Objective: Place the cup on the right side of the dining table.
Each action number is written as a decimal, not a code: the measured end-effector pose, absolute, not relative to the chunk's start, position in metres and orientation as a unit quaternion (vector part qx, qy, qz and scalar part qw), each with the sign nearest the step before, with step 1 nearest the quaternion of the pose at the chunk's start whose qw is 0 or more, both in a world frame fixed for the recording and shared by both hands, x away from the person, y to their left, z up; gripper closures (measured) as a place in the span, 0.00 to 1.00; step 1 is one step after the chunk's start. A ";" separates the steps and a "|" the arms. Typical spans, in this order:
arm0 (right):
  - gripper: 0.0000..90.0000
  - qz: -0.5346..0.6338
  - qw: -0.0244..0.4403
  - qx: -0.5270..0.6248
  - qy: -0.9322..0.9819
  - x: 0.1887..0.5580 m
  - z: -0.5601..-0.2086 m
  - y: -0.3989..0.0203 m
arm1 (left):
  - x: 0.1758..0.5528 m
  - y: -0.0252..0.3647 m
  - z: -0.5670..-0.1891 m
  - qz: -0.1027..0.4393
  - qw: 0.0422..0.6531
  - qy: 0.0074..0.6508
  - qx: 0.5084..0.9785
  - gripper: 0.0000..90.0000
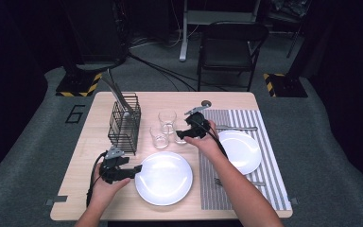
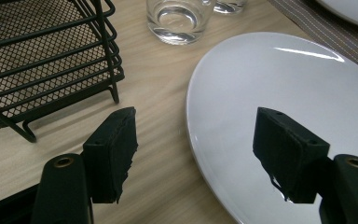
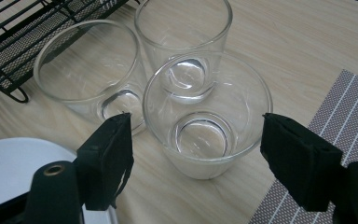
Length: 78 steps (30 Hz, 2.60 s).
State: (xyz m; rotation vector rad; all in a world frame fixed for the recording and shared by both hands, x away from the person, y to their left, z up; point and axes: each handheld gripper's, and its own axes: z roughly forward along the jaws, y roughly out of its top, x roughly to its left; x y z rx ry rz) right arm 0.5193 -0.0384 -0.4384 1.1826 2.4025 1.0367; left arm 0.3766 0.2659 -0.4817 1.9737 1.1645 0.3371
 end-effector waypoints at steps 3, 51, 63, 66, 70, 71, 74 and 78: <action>0.24 0.354 0.133 0.414 0.828 0.524 -0.441 -0.038 | 0.377 0.266 -0.482 0.133 0.401 0.460 0.781 0.34; 0.18 0.316 0.168 0.411 0.839 0.546 -0.461 -0.010 | 0.377 0.267 -0.484 0.130 0.403 0.465 0.778 0.34; 0.19 0.310 0.166 0.404 0.844 0.546 -0.459 -0.010 | 0.377 0.267 -0.484 0.130 0.401 0.464 0.779 0.35; 0.19 0.310 0.165 0.404 0.844 0.546 -0.459 -0.010 | 0.377 0.267 -0.484 0.130 0.401 0.466 0.778 0.35; 0.19 0.309 0.165 0.403 0.846 0.546 -0.458 -0.010 | 0.377 0.267 -0.484 0.131 0.402 0.465 0.778 0.35; 0.19 0.309 0.165 0.402 0.846 0.546 -0.458 -0.011 | 0.377 0.267 -0.484 0.131 0.400 0.466 0.778 0.35; 0.19 0.307 0.165 0.400 0.848 0.546 -0.458 -0.011 | 0.377 0.267 -0.484 0.130 0.399 0.466 0.779 0.35; 0.19 0.304 0.168 0.402 0.847 0.545 -0.457 -0.012 | 0.377 0.267 -0.484 0.131 0.401 0.466 0.778 0.35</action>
